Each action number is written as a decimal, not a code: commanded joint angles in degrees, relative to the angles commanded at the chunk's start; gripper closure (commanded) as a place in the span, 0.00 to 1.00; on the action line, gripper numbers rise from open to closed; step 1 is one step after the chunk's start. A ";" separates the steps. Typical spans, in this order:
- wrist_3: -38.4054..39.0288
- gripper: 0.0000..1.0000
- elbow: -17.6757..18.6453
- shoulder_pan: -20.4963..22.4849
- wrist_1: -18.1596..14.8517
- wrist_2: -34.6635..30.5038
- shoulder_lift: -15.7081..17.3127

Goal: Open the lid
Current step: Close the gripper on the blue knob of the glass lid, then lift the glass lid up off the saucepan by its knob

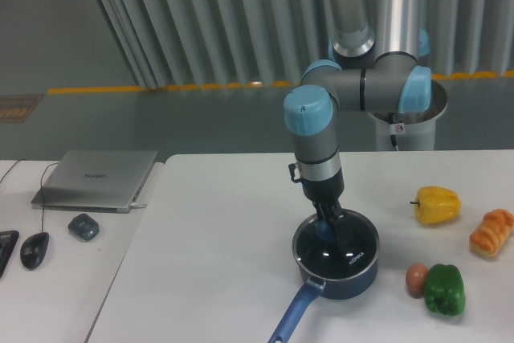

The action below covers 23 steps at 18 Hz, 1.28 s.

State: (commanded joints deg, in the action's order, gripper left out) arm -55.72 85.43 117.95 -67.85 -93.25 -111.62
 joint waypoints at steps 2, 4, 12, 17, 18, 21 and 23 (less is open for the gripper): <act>0.79 0.40 0.00 0.00 0.00 0.00 0.09; 0.97 0.42 -0.09 0.00 -0.09 0.00 0.26; 1.67 0.44 -0.09 -1.05 -0.09 -2.63 0.35; 2.11 0.44 -0.35 -1.23 -0.09 -2.03 0.70; 2.20 0.44 -0.44 -1.14 -0.09 -1.85 0.79; 2.99 0.44 -0.70 -0.97 -0.17 -1.50 1.23; 3.16 0.43 -0.88 -0.88 -0.35 -1.15 1.84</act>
State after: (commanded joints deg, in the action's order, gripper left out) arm -52.56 84.55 117.07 -68.20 -94.40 -109.78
